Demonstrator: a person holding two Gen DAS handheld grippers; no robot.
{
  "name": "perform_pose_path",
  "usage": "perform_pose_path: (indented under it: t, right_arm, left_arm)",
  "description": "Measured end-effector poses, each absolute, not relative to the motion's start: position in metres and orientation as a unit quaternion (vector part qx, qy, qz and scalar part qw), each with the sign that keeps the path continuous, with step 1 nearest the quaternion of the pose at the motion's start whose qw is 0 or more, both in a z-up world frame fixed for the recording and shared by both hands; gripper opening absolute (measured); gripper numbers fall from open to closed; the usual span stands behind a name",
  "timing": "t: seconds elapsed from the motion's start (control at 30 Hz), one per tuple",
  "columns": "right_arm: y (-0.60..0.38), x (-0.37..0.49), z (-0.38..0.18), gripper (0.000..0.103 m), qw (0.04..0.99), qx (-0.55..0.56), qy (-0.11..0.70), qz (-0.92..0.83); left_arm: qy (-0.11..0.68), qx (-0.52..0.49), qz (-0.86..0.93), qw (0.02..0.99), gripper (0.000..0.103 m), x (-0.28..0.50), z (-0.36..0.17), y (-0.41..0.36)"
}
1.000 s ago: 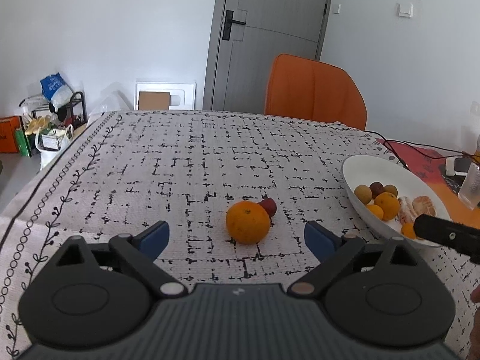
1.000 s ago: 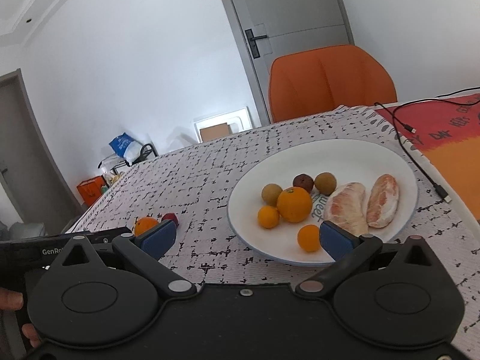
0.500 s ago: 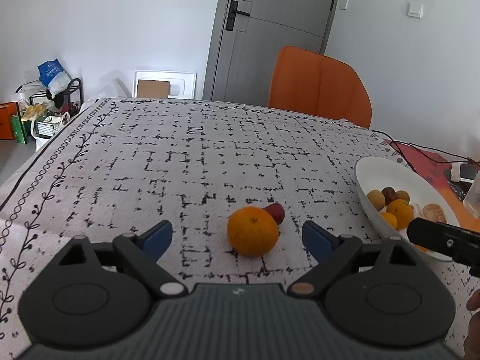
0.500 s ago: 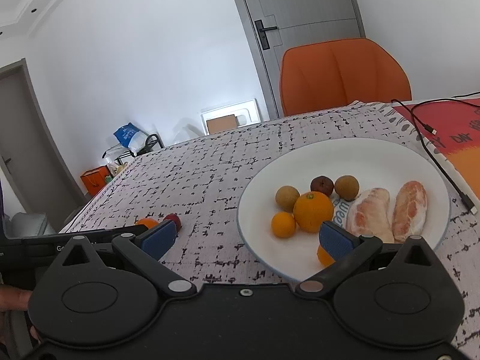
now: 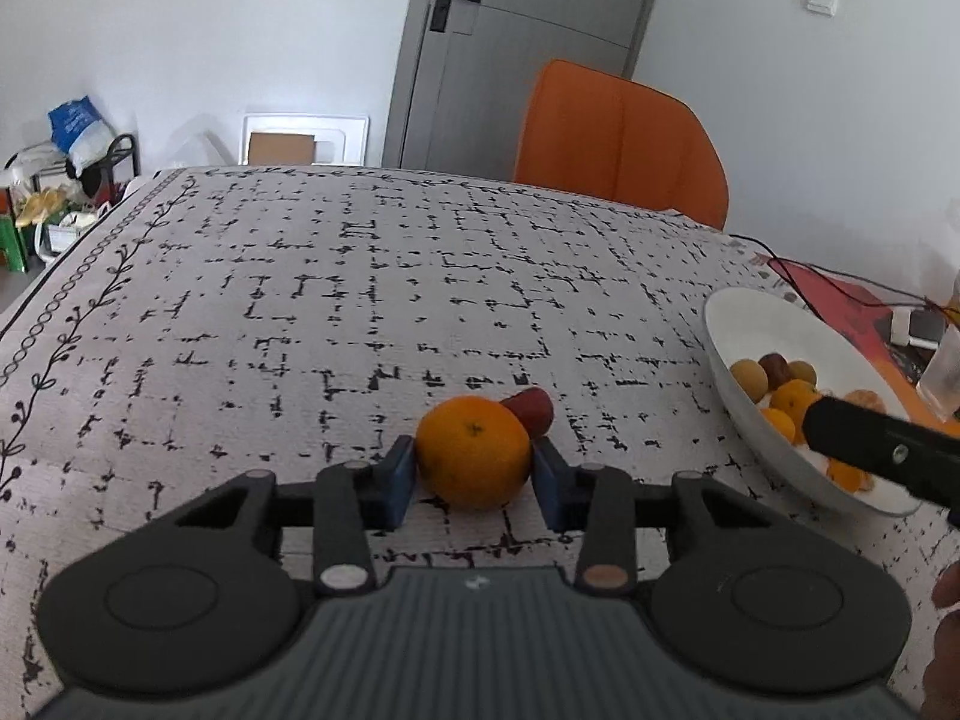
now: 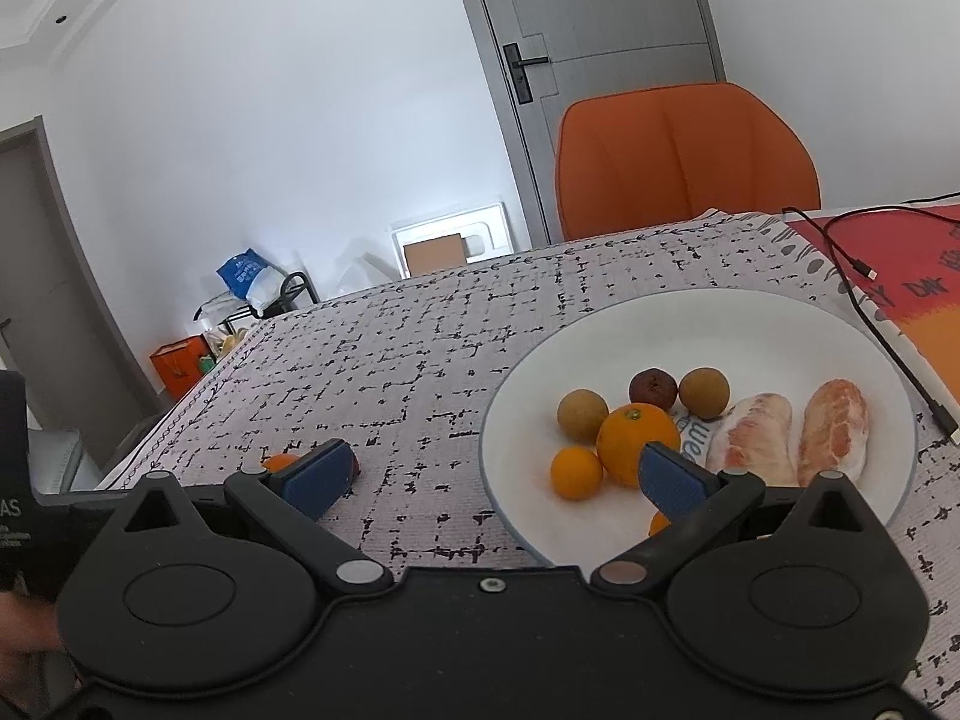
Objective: Organize fruits
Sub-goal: 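Move the left gripper to the large orange and close on it, then grasp the red plum with the right gripper while the left holds the orange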
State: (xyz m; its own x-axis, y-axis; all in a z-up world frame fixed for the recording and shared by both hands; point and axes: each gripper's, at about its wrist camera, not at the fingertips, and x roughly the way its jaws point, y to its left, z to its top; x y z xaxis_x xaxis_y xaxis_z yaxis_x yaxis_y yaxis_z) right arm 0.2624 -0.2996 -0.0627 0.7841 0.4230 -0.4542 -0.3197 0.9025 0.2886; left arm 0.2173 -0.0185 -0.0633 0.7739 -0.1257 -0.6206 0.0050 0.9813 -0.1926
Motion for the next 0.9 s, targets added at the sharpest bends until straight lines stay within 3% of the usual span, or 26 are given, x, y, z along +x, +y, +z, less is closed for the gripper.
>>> perform_pose_path:
  t: [0.47,0.9]
  right_arm:
    - [-0.265,0.27,-0.06,0.1,0.935,0.081,0.26,0.227]
    - [-0.22,0.277,-0.058,0.078,0.92,0.056,0.274,0.275]
  left_arm:
    - [0.318,-0.113,0.002,0.941,0.04,0.198,-0.056,0.025]
    - [0.301,-0.144,0.034,0.942,0.04,0.183,-0.052,0.064]
